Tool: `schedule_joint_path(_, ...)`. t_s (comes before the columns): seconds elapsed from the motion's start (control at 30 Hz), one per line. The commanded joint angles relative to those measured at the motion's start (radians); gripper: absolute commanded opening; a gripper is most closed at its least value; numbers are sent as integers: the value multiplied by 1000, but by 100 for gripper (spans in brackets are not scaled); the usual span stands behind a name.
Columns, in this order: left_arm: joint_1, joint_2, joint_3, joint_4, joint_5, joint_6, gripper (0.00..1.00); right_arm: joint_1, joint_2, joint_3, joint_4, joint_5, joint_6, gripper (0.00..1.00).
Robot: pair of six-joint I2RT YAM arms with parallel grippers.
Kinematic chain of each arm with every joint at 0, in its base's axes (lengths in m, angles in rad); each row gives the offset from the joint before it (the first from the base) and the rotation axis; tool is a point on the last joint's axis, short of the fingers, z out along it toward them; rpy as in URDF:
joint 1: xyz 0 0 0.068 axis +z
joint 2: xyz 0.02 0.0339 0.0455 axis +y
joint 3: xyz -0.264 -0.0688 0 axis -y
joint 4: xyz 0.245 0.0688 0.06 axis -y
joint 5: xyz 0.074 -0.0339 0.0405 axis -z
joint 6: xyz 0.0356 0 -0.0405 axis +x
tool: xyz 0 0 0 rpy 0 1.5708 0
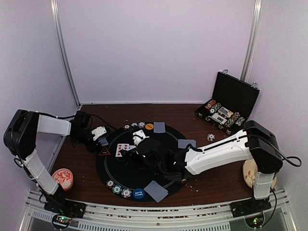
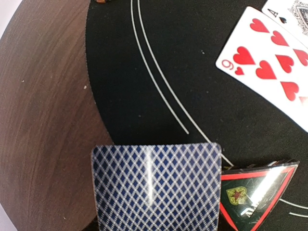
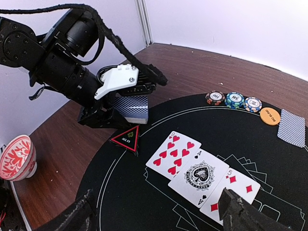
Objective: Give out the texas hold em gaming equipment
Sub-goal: Move the all-in button to the poker table mat.
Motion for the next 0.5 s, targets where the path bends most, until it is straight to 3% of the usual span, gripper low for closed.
schedule_joint_path(0.0, -15, -5, -27, 5, 34, 30, 9, -9, -40, -23, 19, -13, 5, 89)
schedule_joint_path(0.47, -91, -144, -156, -28, 116, 73, 10, -27, 25, 81, -133, -107, -84, 100)
